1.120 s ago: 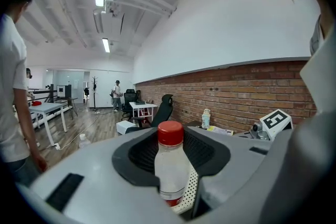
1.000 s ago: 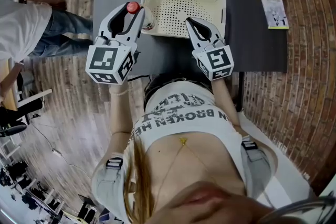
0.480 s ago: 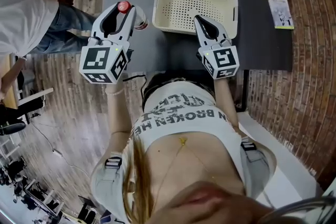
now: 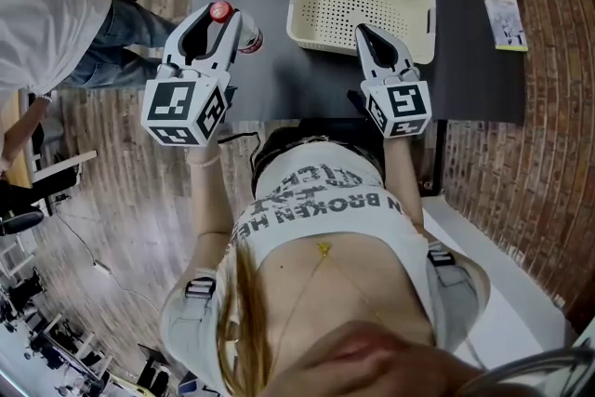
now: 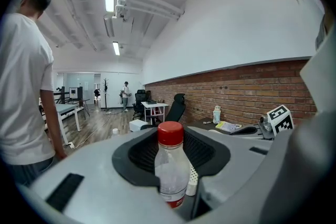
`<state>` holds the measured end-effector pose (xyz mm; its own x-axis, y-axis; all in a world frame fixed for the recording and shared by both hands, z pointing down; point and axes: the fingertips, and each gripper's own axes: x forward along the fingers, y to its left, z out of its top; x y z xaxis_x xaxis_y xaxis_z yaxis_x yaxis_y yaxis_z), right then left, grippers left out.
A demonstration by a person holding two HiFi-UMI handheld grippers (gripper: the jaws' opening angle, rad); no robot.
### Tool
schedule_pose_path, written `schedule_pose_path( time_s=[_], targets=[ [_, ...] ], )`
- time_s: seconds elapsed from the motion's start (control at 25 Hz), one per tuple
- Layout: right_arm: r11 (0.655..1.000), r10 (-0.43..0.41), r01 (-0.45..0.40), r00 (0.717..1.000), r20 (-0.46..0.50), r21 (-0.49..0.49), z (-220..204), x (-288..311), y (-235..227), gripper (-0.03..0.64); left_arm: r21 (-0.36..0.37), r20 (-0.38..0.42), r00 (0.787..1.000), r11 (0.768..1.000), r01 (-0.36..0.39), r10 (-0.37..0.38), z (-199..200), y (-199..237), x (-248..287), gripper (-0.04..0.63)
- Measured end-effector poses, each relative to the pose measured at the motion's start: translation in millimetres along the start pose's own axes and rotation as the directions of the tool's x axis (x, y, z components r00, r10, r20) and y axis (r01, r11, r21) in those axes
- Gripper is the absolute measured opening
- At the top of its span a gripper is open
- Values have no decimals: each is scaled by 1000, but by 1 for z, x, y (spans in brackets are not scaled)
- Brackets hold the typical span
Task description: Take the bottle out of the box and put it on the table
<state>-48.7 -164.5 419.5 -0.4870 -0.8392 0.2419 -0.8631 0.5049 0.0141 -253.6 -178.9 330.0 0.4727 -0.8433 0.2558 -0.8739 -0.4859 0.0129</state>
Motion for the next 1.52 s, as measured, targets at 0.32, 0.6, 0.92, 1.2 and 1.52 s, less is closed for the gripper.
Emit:
schedule_pose_path(
  time_s=[0.32,0.6,0.92,1.2,1.52],
  targets=[
    [1000,-2,2,1000,-5,-9,2,2,9,9,-4,1,1000,1000,6,-6,-3,7,-6,150],
    [1000,-5,5,1000,-8,-14,2,3,10,9,-9,-5,1000,1000,16,-16,-8,8,-4,150],
    [1000,-16,16,1000,-13,-18,2,-1,11,9,-27,-27,1000,1000,13,-14,-30,11,1,150],
    [999,-33,33,999,-24,-18,-1,-6,9,9,-57,-64,998,998,7,-11,-75,15,14,150],
    [998,-53,53,998,-37,-16,-6,-11,3,9,-121,-111,994,993,-6,-8,-132,18,32,150]
  ],
)
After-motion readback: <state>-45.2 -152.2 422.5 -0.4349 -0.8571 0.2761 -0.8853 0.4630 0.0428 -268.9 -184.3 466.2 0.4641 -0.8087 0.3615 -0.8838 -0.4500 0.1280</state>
